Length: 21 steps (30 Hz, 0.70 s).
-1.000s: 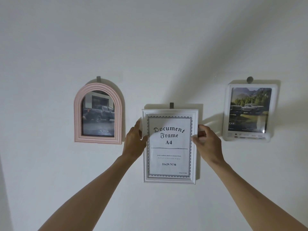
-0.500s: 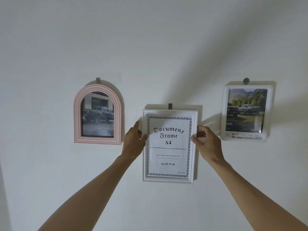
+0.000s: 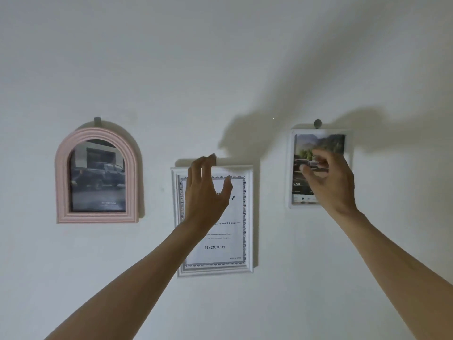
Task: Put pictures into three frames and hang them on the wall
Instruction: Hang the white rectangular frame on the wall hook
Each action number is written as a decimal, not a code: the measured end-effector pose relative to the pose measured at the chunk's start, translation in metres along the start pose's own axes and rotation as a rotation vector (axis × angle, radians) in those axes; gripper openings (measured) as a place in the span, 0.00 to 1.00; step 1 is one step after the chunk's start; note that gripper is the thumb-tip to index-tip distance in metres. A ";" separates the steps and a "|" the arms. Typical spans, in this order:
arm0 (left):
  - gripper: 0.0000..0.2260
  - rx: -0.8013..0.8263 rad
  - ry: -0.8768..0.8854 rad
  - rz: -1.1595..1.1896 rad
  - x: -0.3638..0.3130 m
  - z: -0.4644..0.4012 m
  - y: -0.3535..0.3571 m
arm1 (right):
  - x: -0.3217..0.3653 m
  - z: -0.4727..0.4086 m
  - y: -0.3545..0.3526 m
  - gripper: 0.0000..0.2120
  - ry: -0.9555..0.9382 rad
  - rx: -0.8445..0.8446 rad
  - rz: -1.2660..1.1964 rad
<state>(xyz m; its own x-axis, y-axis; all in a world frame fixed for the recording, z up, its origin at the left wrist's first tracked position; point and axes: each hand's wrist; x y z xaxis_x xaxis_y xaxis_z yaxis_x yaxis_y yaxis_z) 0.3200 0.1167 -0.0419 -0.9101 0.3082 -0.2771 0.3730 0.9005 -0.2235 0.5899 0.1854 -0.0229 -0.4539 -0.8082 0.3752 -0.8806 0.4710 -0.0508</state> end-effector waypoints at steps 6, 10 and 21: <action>0.26 0.190 0.057 0.093 -0.077 -0.012 0.056 | -0.045 -0.030 -0.068 0.27 0.241 -0.042 0.132; 0.25 0.344 -0.179 0.188 -0.107 -0.021 0.090 | -0.066 -0.033 -0.090 0.31 0.438 0.080 0.039; 0.14 0.393 -0.492 0.282 -0.138 -0.019 0.126 | -0.094 -0.029 -0.073 0.21 0.528 0.251 -0.107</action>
<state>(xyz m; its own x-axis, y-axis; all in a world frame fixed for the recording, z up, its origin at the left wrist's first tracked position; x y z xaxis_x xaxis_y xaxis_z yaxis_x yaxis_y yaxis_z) 0.4895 0.1935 -0.0135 -0.6157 0.2558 -0.7453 0.7056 0.5999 -0.3770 0.7003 0.2374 -0.0276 -0.2886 -0.5312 0.7966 -0.9521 0.2466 -0.1805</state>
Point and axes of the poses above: each hand's wrist, its own z-axis away from the middle knuckle, its own y-axis out of the palm, x = y × z, and after that the axes turned 9 degrees about -z, right-handed
